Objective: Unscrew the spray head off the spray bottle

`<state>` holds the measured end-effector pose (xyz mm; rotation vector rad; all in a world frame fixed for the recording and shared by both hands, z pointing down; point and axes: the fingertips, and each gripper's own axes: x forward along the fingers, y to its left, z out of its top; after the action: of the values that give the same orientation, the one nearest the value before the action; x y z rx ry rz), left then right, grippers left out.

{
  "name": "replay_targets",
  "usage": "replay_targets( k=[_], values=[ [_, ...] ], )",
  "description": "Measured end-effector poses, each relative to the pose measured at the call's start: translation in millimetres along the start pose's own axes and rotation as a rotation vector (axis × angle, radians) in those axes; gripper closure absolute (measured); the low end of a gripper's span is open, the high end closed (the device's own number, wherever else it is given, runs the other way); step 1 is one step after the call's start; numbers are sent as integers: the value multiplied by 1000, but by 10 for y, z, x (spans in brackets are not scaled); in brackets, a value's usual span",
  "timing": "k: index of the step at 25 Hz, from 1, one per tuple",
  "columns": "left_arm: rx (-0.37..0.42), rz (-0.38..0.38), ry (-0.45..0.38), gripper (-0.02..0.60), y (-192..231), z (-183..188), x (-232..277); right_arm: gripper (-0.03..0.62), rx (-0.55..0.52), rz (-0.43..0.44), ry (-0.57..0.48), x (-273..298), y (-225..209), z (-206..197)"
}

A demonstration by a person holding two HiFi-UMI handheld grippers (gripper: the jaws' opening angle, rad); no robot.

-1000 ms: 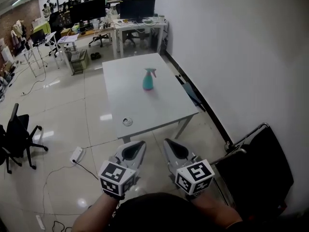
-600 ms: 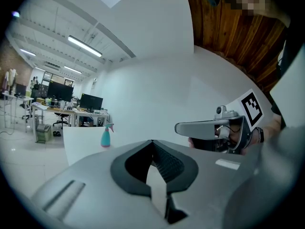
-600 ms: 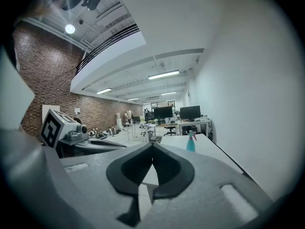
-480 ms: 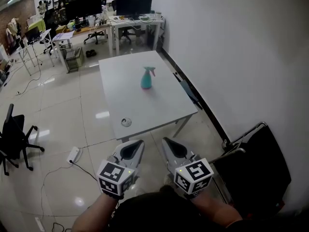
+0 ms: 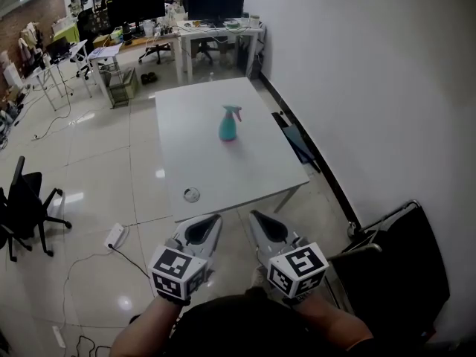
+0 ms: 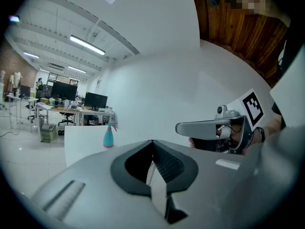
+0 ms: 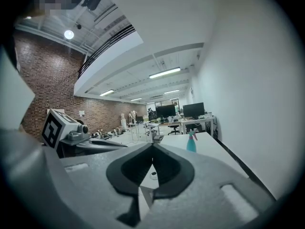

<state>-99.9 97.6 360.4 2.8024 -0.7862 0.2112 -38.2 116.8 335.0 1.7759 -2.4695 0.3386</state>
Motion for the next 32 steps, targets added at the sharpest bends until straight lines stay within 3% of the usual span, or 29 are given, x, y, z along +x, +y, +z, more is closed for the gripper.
replay_targets(
  k=[16,32],
  values=[
    [2,116,30,566,-49,220,1260,603,18,121,24,313,-1299,163],
    [-2,213,52,566,-109,297,1749,603,41,211,52,376,-1847,184]
  ],
)
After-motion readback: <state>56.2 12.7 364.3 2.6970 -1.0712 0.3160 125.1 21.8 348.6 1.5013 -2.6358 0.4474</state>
